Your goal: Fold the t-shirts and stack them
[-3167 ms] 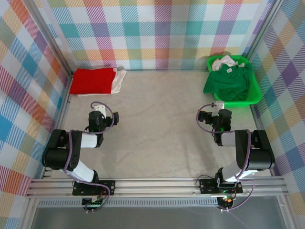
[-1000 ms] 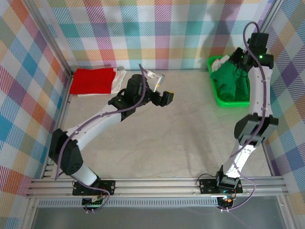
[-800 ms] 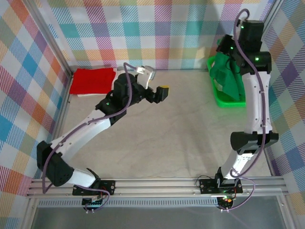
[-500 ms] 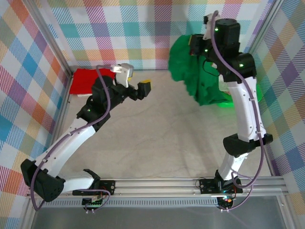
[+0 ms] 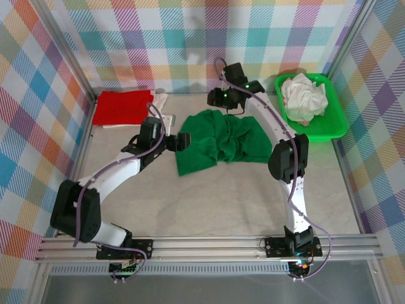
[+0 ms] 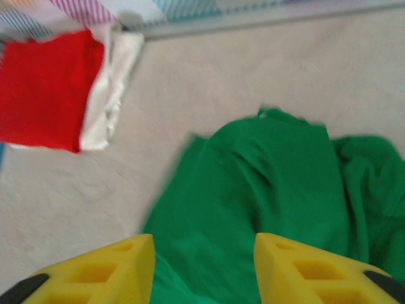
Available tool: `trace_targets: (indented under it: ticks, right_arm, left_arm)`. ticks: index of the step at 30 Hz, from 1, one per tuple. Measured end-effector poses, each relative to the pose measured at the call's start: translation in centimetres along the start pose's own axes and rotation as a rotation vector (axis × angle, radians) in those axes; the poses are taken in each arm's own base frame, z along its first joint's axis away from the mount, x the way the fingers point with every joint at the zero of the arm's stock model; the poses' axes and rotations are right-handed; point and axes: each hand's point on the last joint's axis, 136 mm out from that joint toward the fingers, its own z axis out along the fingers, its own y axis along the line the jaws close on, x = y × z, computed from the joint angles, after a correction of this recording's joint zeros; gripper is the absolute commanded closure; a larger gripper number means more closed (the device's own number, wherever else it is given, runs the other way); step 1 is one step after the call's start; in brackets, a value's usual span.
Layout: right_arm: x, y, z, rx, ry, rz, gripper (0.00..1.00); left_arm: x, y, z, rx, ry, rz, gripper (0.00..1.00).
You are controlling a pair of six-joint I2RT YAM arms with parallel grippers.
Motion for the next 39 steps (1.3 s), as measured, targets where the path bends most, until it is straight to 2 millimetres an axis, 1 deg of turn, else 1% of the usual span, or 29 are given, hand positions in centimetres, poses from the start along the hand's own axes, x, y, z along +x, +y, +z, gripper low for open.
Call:
trace_targets:
  ticks: [2,3,5,6,7,10,11,13,14,17,18,19,20,23,27,28,29,30,33,34,39]
  right_arm:
    - [1.1,-0.6,-0.3,0.013,0.015,0.005,0.49]
    - [2.0,-0.9,-0.9,0.018,0.021,0.008,0.49]
    - [3.4,-1.7,-3.1,0.021,0.014,0.023,0.48]
    - [4.1,-2.4,-4.5,0.026,0.001,0.032,0.47]
    - [4.9,-3.3,-6.3,0.039,-0.016,0.051,0.46]
    - [6.6,-6.0,-10.4,0.069,-0.083,0.107,0.46]
    - [7.2,-7.1,-11.2,0.082,-0.094,0.131,0.46]
    - [8.9,-10.2,-12.2,0.121,-0.095,0.206,0.45]
    - [9.9,-12.1,-12.1,0.152,-0.082,0.247,0.45]
    - [13.0,-16.7,-11.1,0.24,-0.019,0.335,0.45]
    - [14.0,-17.7,-10.8,0.262,0.006,0.357,0.44]
    - [14.9,-18.3,-10.5,0.275,0.031,0.374,0.44]
    - [15.6,-18.7,-10.2,0.283,0.051,0.386,0.44]
    - [17.0,-19.8,-9.3,0.281,0.083,0.428,0.44]
    - [18.9,-21.6,-7.8,0.286,0.129,0.494,0.43]
    - [19.3,-22.0,-7.3,0.283,0.143,0.508,0.43]
    - [19.5,-22.2,-6.8,0.277,0.15,0.519,0.43]
    - [19.7,-22.3,-6.3,0.27,0.156,0.526,0.43]
    - [20.2,-22.1,-5.7,0.245,0.163,0.542,0.43]
    - [20.0,-22.0,-5.6,0.236,0.158,0.542,0.43]
    - [19.1,-21.7,-5.7,0.212,0.119,0.528,0.42]
  left_arm:
    - [1.6,0.3,0.9,-0.001,0.044,-0.034,0.12]
    - [2.5,0.5,1.0,-0.001,0.065,-0.057,0.13]
    - [4.2,0.7,1.1,0.001,0.101,-0.102,0.14]
    - [5.0,0.8,1.1,-0.002,0.12,-0.125,0.14]
    - [6.2,0.9,1.1,-0.008,0.145,-0.146,0.14]
    - [9.3,1.6,0.4,-0.052,0.219,-0.187,0.16]
    - [9.9,1.9,0.1,-0.071,0.236,-0.198,0.16]
    - [11.1,2.7,-0.5,-0.119,0.265,-0.212,0.17]
    - [11.4,3.2,-0.9,-0.142,0.274,-0.22,0.17]
    - [11.9,4.7,-1.3,-0.2,0.286,-0.246,0.2]
    - [12.1,5.2,-1.3,-0.216,0.289,-0.253,0.23]
    - [12.2,5.7,-1.3,-0.231,0.292,-0.261,0.28]
    - [12.5,6.3,-1.2,-0.247,0.299,-0.268,0.32]
    - [13.4,7.4,-0.7,-0.282,0.325,-0.281,0.33]
    - [14.9,8.5,0.4,-0.311,0.37,-0.291,0.47]
    - [14.9,8.8,0.5,-0.319,0.374,-0.295,0.53]
    - [14.8,8.9,0.5,-0.321,0.377,-0.298,0.66]
    - [14.8,9.0,0.6,-0.325,0.378,-0.302,0.75]
    - [15.1,9.9,0.2,-0.362,0.389,-0.307,0.96]
    - [15.1,10.1,0.1,-0.37,0.389,-0.306,1.0]
    - [13.9,9.7,0.3,-0.35,0.35,-0.299,1.0]
